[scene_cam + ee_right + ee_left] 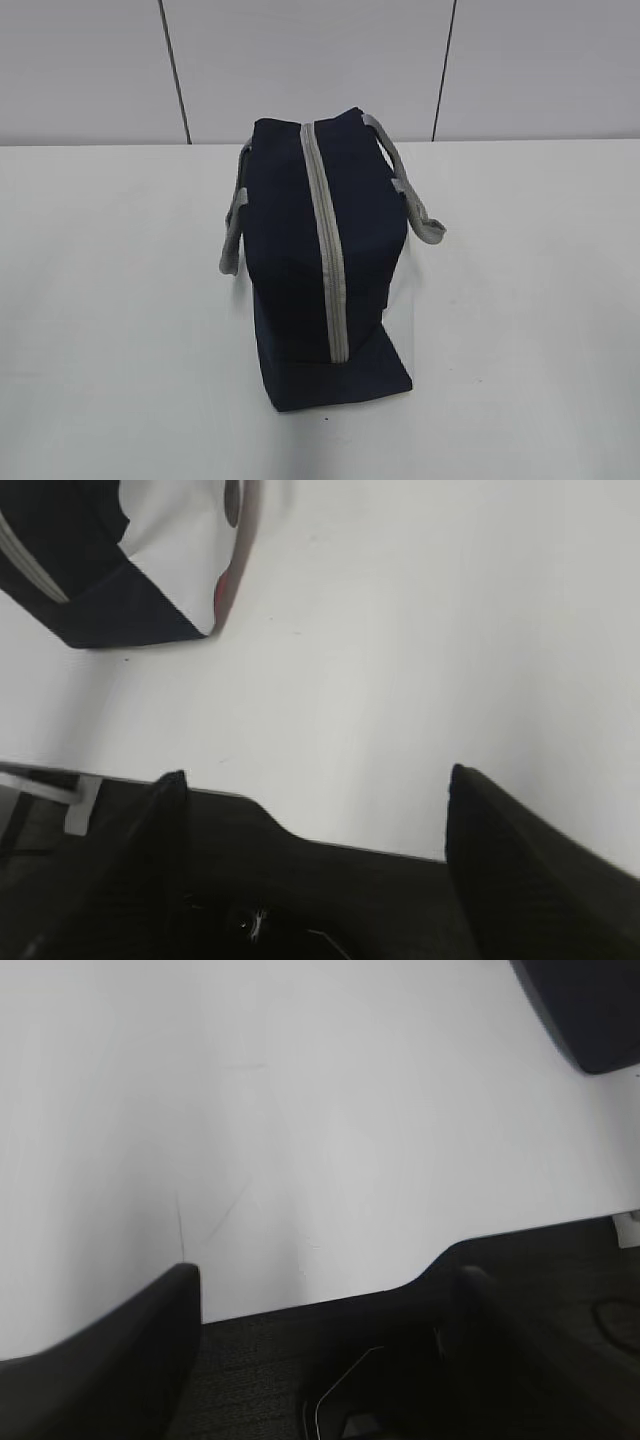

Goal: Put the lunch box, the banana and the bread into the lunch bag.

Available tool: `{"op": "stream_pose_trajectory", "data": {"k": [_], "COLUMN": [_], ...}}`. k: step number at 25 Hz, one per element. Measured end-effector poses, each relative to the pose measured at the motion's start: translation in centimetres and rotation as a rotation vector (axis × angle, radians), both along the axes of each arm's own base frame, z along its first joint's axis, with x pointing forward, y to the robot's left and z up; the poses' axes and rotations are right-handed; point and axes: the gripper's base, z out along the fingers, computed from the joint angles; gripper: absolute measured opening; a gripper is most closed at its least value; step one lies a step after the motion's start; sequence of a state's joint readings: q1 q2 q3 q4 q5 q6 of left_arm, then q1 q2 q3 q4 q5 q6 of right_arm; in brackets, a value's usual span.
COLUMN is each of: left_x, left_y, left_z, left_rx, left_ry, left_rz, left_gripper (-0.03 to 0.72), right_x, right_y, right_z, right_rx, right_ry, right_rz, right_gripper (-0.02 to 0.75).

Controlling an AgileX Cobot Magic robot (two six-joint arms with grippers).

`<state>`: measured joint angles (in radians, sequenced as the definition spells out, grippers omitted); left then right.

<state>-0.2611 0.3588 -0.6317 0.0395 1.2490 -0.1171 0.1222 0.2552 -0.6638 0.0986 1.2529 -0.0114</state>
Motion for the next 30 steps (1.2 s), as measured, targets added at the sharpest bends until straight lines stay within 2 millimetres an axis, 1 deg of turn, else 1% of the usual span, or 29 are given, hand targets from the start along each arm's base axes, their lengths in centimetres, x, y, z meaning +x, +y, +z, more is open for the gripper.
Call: {"op": "stream_pose_trajectory", "data": {"k": [4, 6, 10, 11, 15, 21, 30], "left_x": [-0.9, -1.0, -0.6, -0.5, -0.1, -0.1, -0.1], "left_y": [0.3, 0.4, 0.3, 0.3, 0.1, 0.1, 0.1], "left_z": [-1.4, -1.5, -1.4, -1.4, -1.9, -2.0, -1.9], "left_rx": [0.004, -0.002, -0.013, -0.016, -0.018, -0.019, -0.019], "left_ry": [-0.016, -0.046, -0.098, -0.111, -0.126, -0.128, -0.129], "left_rz": [0.006, 0.006, 0.004, 0.003, 0.002, 0.001, 0.001], "left_gripper": [0.510, 0.511, 0.508, 0.508, 0.508, 0.508, 0.497], "right_x": [-2.0, -2.4, -2.2, -2.2, -1.9, -1.4, -1.3], "right_y": [-1.1, -1.3, -1.4, -1.4, -1.5, -1.5, -1.5], "right_z": [-0.8, -1.4, -3.0, -3.1, -3.2, -3.3, -3.3], "right_rx": [-0.060, -0.080, -0.092, -0.095, -0.100, -0.096, -0.095], "right_ry": [-0.096, -0.114, -0.073, -0.069, -0.081, -0.124, -0.133], "right_rz": [-0.055, -0.070, -0.080, -0.080, -0.088, -0.092, -0.093], "right_gripper": [0.585, 0.585, 0.585, 0.585, 0.585, 0.585, 0.585]}}
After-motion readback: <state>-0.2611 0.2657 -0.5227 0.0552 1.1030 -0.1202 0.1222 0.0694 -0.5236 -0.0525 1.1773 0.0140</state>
